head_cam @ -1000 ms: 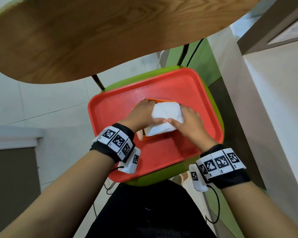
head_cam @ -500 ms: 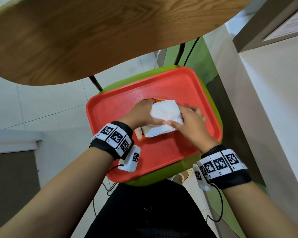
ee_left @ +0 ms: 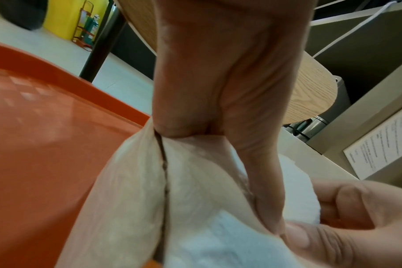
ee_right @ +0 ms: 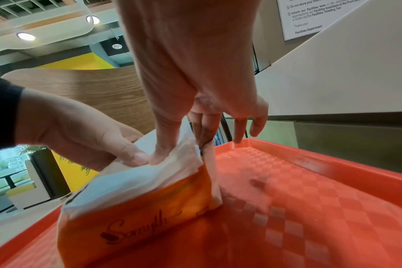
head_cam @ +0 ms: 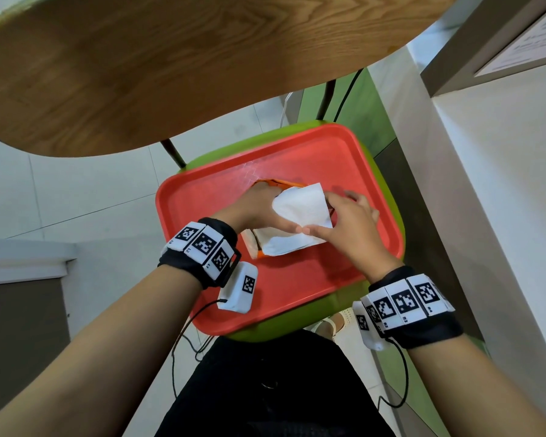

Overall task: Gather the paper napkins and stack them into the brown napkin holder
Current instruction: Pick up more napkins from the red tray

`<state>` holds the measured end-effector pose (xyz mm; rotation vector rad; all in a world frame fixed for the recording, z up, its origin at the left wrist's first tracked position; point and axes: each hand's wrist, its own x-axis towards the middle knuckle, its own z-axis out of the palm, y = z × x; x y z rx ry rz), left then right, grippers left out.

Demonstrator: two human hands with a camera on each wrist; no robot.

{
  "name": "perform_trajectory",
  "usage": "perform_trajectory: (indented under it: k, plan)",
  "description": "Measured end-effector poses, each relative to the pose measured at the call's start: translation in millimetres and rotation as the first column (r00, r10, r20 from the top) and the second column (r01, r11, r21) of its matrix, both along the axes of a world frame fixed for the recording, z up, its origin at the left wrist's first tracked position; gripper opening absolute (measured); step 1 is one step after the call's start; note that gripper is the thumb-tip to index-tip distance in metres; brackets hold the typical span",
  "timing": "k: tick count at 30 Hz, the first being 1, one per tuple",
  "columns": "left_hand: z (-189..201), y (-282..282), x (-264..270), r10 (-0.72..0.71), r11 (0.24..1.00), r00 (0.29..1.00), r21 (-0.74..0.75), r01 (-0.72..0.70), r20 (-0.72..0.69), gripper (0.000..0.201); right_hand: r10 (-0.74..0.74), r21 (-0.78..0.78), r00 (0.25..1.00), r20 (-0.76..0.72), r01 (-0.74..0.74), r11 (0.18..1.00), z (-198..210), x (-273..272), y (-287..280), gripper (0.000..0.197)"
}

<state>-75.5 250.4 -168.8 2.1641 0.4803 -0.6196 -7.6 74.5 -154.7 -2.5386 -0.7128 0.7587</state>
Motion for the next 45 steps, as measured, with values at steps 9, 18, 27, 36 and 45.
perform_trajectory:
  k: [9,18,27,36,45]
  plan:
    - [6,11,-11,-0.022,0.992,0.997,-0.126,0.030,0.067,0.056,0.004,-0.015,0.980,-0.201,-0.007,1.000,6,7,5,0.089]
    - [10,22,-12,-0.031,0.956,0.998,-0.294,0.015,-0.052,0.058,0.035,0.042,0.941,-0.336,-0.023,0.999,6,9,9,0.088]
    - [12,20,-8,-0.179,0.980,0.975,-0.111,0.166,-0.128,0.103,0.066,0.199,0.996,-0.052,-0.054,0.978,1,-5,9,0.056]
    - [35,25,0,-0.236,0.971,0.969,-0.066,0.231,-0.078,0.094,0.092,0.221,0.972,-0.214,-0.044,0.974,8,-1,5,0.046]
    - [44,12,4,-0.302,0.935,0.948,0.161,0.315,-0.097,0.074,0.127,0.329,0.923,-0.363,0.000,0.944,20,9,3,0.040]
